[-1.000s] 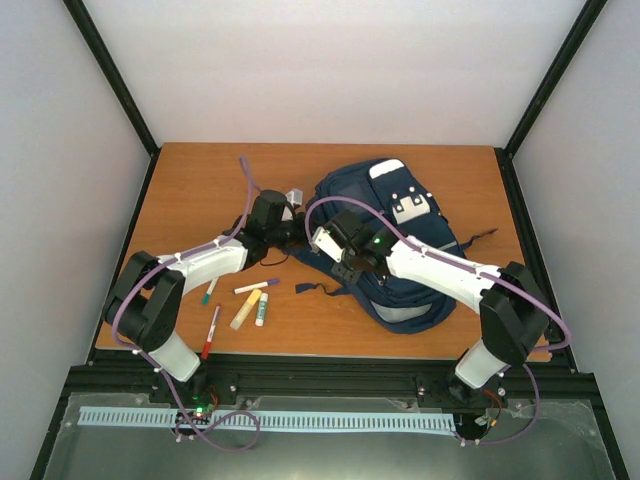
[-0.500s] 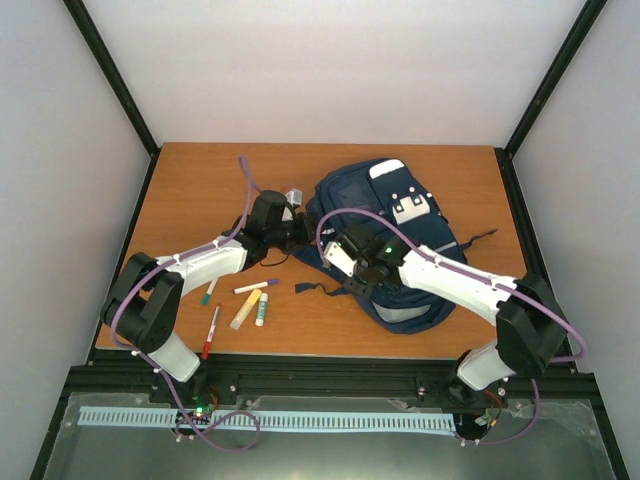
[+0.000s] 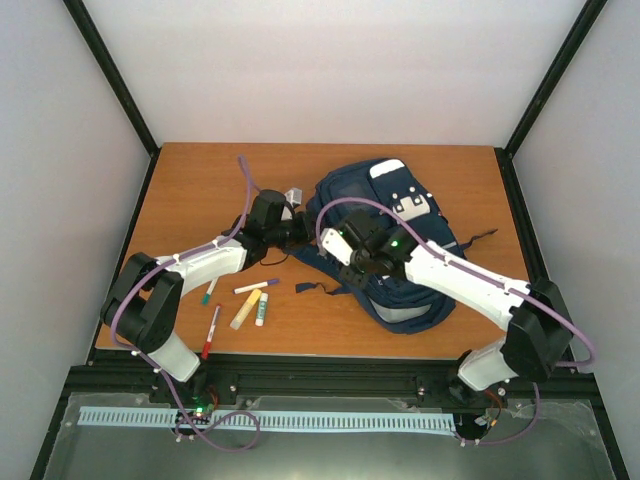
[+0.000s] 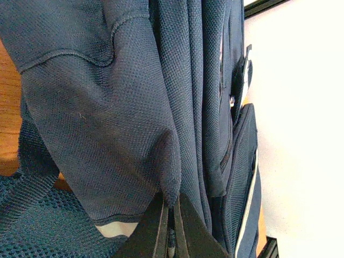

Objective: Pack the student bag
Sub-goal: Zip the student bag at the center of the board.

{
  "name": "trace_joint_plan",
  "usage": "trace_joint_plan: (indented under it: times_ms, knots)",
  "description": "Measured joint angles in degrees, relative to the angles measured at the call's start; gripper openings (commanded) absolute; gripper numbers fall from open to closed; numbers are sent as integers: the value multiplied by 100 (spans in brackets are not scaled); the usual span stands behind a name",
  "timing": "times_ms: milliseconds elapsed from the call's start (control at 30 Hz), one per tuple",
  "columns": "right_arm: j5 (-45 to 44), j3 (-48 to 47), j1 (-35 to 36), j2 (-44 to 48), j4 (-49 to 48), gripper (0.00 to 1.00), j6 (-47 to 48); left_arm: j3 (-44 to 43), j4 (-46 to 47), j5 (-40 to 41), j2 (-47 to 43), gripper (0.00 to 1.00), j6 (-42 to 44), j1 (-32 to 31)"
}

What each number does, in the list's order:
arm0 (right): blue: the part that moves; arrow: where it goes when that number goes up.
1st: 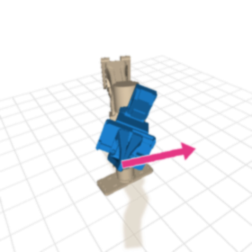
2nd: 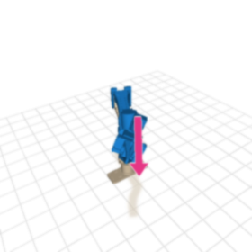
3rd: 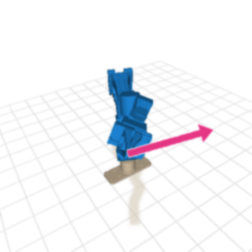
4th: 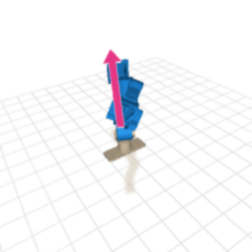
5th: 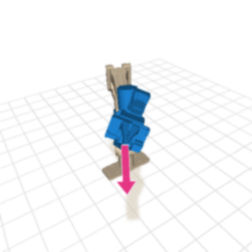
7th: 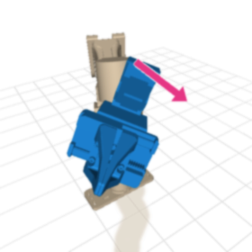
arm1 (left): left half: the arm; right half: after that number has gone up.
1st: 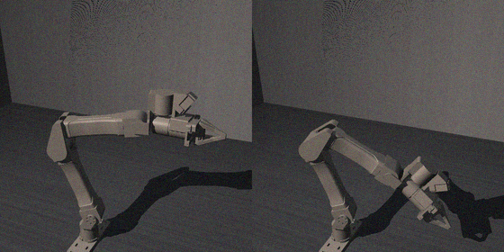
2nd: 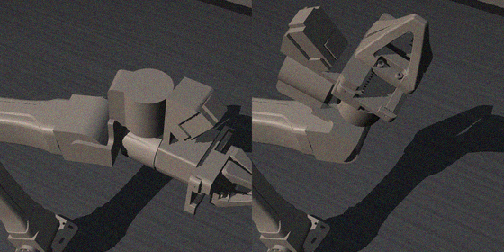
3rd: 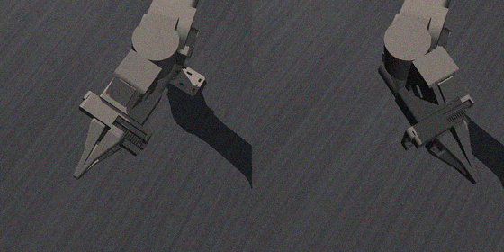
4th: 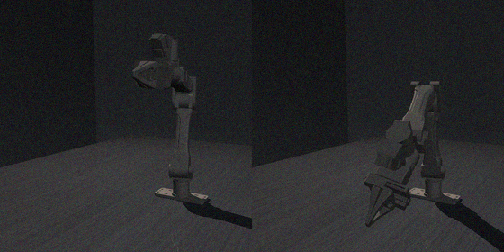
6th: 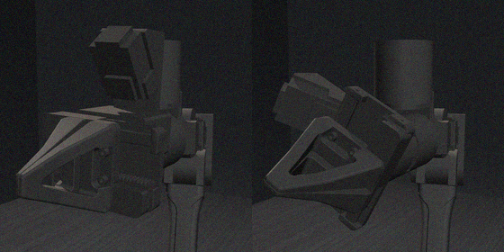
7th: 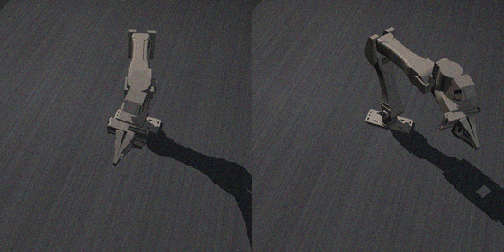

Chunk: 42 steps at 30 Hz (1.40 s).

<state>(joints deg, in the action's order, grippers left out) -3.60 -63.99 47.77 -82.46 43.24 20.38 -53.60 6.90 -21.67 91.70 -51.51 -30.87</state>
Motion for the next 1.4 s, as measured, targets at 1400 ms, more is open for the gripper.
trace_joint_plan:
  times_ms: [1400]
  knots:
    - [-380,-490,9,-973,-702,3,-179,247,201,107,-232,1,-575,-4]
